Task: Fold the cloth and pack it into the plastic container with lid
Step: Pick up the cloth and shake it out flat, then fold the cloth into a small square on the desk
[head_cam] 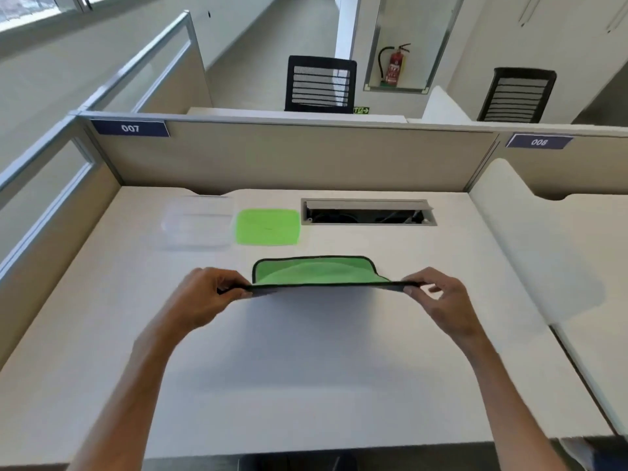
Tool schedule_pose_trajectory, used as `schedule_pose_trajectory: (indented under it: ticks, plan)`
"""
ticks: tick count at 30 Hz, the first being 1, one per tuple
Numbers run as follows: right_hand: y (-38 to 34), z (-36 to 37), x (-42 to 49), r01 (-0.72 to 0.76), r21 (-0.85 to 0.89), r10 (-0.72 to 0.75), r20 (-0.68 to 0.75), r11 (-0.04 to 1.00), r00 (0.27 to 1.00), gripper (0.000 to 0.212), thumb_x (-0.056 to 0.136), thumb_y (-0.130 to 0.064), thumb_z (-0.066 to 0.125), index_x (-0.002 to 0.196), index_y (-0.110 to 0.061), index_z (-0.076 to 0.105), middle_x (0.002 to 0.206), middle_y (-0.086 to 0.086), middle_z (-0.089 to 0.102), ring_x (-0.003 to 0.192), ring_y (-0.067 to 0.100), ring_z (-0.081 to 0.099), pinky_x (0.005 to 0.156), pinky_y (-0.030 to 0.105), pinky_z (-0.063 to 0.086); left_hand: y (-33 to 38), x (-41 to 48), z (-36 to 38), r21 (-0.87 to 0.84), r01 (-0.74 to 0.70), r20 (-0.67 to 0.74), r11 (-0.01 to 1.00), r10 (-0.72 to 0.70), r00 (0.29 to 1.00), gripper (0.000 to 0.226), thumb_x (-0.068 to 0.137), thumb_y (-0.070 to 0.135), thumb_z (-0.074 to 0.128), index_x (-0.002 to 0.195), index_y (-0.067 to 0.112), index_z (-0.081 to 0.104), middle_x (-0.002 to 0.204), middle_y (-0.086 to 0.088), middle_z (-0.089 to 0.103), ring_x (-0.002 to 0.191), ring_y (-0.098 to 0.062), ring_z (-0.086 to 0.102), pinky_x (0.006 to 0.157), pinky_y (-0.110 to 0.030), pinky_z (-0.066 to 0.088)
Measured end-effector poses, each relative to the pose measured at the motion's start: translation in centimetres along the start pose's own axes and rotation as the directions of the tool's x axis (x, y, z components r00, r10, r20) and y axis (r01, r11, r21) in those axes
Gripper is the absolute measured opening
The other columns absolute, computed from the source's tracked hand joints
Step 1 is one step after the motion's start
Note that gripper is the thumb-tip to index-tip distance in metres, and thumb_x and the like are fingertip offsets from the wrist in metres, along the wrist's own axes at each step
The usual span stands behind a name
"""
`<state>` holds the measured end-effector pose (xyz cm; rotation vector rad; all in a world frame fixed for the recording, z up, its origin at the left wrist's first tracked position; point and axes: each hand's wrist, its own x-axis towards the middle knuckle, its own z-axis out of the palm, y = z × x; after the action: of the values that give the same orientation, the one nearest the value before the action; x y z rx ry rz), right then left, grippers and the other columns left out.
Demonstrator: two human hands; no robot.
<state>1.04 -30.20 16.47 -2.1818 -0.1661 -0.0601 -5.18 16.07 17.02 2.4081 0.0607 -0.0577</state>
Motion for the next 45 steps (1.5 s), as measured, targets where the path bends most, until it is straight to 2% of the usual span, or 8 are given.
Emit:
schedule_pose_trajectory:
  ticks: [4, 7, 12, 18, 27, 32, 39, 45]
  plan:
    - [7.2, 6.6, -6.5, -0.278, -0.035, 0.280, 0.092, 0.960, 0.956, 0.020, 0.089, -0.001, 0.084, 0.090, -0.021, 0.083, 0.093, -0.002, 0.082, 0.091, 0.013, 0.074, 0.081, 0.034, 0.047, -5.2, -4.7, 10.5, 0.033, 0.182, 0.078, 0.983, -0.184, 0.980, 0.033, 0.094, 0.030, 0.084, 0.080, 0.057, 0.071, 0.079, 0.031, 0.078, 0.076, 0.006, 0.073, 0.074, -0.027, 0.058]
    - [10.4, 9.8, -10.9, -0.333, -0.132, 0.348, 0.106, 0.934, 0.932, 0.018, 0.091, -0.001, 0.080, 0.097, -0.017, 0.082, 0.098, 0.000, 0.081, 0.095, 0.019, 0.075, 0.089, 0.036, 0.057, -6.8, -7.9, 15.9, 0.095, 0.257, 0.047, 0.962, -0.262, 0.964, 0.023, 0.097, 0.025, 0.077, 0.094, 0.049, 0.075, 0.104, 0.016, 0.085, 0.098, -0.013, 0.080, 0.084, -0.035, 0.063]
    - [12.1, 12.3, -16.2, -0.143, -0.493, 0.219, 0.101, 0.858, 0.970, 0.032, 0.088, 0.002, 0.070, 0.109, -0.021, 0.078, 0.113, -0.008, 0.072, 0.113, 0.017, 0.065, 0.106, 0.037, 0.045, -6.5, -12.1, 21.2, 0.276, 0.216, -0.127, 0.936, -0.187, 0.974, 0.034, 0.092, 0.007, 0.078, 0.122, 0.023, 0.079, 0.131, 0.002, 0.080, 0.127, -0.026, 0.073, 0.112, -0.043, 0.054]
    - [11.1, 15.0, -17.9, 0.113, -0.563, 0.044, 0.257, 0.819, 0.965, 0.060, 0.087, -0.003, 0.074, 0.142, -0.026, 0.068, 0.150, -0.006, 0.061, 0.144, 0.017, 0.055, 0.131, 0.041, 0.030, -6.2, -15.3, 24.7, 0.490, 0.078, -0.179, 0.868, 0.012, 0.984, 0.072, 0.083, -0.003, 0.050, 0.150, 0.016, 0.066, 0.162, -0.012, 0.060, 0.157, -0.039, 0.050, 0.140, -0.055, 0.005]
    - [9.9, 16.2, -17.8, 0.097, -0.541, 0.034, 0.228, 0.835, 0.973, 0.046, 0.090, 0.000, 0.072, 0.131, -0.022, 0.075, 0.137, -0.009, 0.067, 0.131, 0.013, 0.063, 0.126, 0.036, 0.041, -6.7, -15.7, 25.2, 0.483, 0.014, -0.124, 0.876, 0.053, 0.991, 0.064, 0.084, -0.014, 0.061, 0.144, 0.006, 0.071, 0.149, -0.012, 0.072, 0.139, -0.031, 0.069, 0.136, -0.034, 0.019]
    - [8.7, 15.7, -14.3, 0.041, -0.545, 0.027, 0.116, 0.837, 0.993, 0.031, 0.091, -0.001, 0.075, 0.117, -0.017, 0.082, 0.118, -0.003, 0.081, 0.111, 0.018, 0.075, 0.110, 0.045, 0.054, -5.3, -13.1, 22.8, 0.345, 0.025, -0.098, 0.938, 0.010, 0.995, 0.047, 0.096, 0.007, 0.057, 0.140, 0.010, 0.074, 0.132, -0.008, 0.080, 0.124, -0.029, 0.077, 0.104, -0.045, 0.065]
    - [6.7, 14.6, -6.4, 0.016, -0.552, -0.028, -0.013, 0.834, 1.000, 0.023, 0.093, -0.005, 0.076, 0.114, -0.013, 0.081, 0.111, 0.003, 0.083, 0.100, 0.023, 0.077, 0.094, 0.044, 0.055, -4.2, -5.1, 17.9, 0.400, -0.004, -0.157, 0.916, 0.072, 0.985, 0.033, 0.096, 0.004, 0.071, 0.128, 0.010, 0.079, 0.106, -0.004, 0.084, 0.099, -0.031, 0.078, 0.079, -0.043, 0.064]
    - [6.3, 14.5, 0.2, -0.031, -0.607, -0.016, -0.072, 0.794, 0.997, 0.021, 0.098, -0.010, 0.069, 0.115, -0.016, 0.079, 0.113, -0.001, 0.081, 0.106, 0.025, 0.070, 0.099, 0.045, 0.043, -4.1, 3.0, 13.7, 0.450, 0.016, -0.178, 0.893, 0.073, 0.981, 0.014, 0.105, 0.023, 0.070, 0.111, 0.020, 0.082, 0.105, -0.001, 0.084, 0.111, -0.031, 0.074, 0.090, -0.045, 0.057]
